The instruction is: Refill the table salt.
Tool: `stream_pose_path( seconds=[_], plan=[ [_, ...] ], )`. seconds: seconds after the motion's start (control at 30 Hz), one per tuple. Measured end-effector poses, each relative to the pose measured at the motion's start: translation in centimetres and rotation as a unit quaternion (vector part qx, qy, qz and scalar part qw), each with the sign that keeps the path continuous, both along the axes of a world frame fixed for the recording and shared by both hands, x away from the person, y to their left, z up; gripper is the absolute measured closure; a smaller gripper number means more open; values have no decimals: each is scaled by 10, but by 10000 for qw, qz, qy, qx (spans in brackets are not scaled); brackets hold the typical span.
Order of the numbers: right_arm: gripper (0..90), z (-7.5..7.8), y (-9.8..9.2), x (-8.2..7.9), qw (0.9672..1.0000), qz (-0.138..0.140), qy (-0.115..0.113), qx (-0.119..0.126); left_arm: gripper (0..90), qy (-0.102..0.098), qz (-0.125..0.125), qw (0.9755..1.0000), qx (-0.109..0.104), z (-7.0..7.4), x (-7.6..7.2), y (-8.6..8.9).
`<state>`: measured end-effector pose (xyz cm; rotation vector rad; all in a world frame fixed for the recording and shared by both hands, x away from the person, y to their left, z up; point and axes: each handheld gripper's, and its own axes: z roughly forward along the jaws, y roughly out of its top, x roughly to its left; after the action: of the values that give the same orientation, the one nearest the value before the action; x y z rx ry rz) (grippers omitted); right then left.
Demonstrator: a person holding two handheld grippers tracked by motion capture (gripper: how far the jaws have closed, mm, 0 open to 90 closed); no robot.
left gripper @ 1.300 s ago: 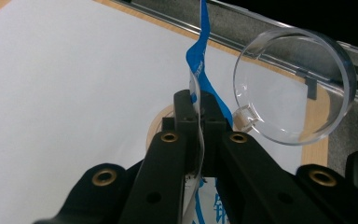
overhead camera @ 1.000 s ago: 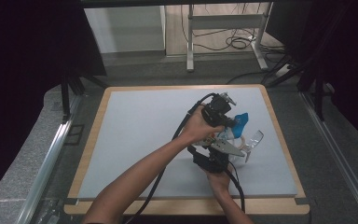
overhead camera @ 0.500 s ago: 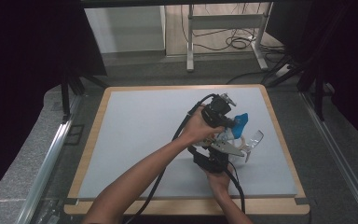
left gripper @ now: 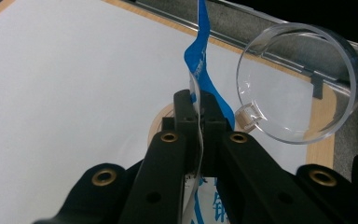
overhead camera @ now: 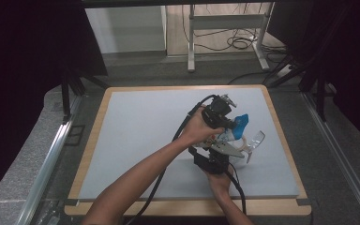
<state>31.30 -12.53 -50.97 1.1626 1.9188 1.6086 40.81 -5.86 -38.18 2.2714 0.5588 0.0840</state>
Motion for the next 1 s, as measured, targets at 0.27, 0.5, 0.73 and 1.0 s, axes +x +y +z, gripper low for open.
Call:
stream_pose_path(
  seconds=[0.27, 0.5, 0.73, 1.0],
  plan=[
    [495, 2, -1, 1, 10000, 10, -11, 60, 895, -8, 15, 10000, 94, 1, 3, -5],
    [515, 5, -2, 1, 9999, -14, -36, 106, 896, -19, 18, 9999, 130, 3, 3, -8],
    [514, 5, -2, 2, 9999, -16, -21, 156, 895, -25, 58, 9999, 158, 2, 3, -10],
    [514, 6, -1, 3, 9998, 10, -29, 175, 895, -61, 96, 9998, 148, 3, 4, -8]
  ],
)
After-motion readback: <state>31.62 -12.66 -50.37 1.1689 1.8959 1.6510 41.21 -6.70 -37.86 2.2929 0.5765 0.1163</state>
